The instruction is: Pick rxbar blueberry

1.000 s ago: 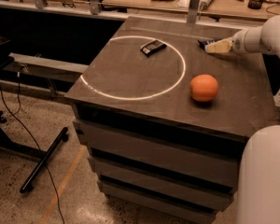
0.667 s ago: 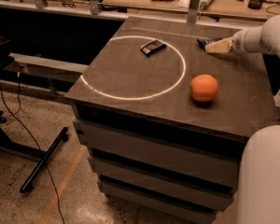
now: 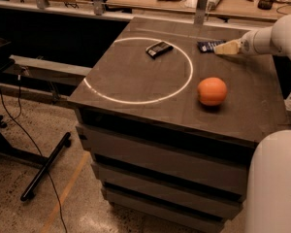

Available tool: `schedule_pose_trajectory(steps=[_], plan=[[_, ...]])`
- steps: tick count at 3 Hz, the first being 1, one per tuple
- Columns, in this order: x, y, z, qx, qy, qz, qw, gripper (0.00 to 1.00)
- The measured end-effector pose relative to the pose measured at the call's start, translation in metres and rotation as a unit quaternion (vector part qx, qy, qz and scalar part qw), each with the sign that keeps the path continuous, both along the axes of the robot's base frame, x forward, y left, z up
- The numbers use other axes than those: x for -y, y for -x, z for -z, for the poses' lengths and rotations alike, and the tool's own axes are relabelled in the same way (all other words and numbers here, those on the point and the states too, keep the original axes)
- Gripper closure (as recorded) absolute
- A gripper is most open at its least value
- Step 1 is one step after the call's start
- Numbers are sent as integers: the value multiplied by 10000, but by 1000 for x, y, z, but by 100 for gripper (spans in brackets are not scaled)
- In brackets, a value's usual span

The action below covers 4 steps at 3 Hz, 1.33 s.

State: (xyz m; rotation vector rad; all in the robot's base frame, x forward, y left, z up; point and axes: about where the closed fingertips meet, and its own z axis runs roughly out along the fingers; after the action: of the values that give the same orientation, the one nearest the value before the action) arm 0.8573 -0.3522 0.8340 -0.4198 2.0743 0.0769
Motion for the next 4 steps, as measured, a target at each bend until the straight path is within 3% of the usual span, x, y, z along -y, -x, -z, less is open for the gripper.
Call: schedule_pose_trajectory(steps=[2, 3, 4], plan=[[0, 0, -2, 0, 0, 0, 10000, 100], [-10, 10, -23, 237, 227, -393, 9987, 98], [-30, 34, -57, 635, 618, -1067, 9903, 74]])
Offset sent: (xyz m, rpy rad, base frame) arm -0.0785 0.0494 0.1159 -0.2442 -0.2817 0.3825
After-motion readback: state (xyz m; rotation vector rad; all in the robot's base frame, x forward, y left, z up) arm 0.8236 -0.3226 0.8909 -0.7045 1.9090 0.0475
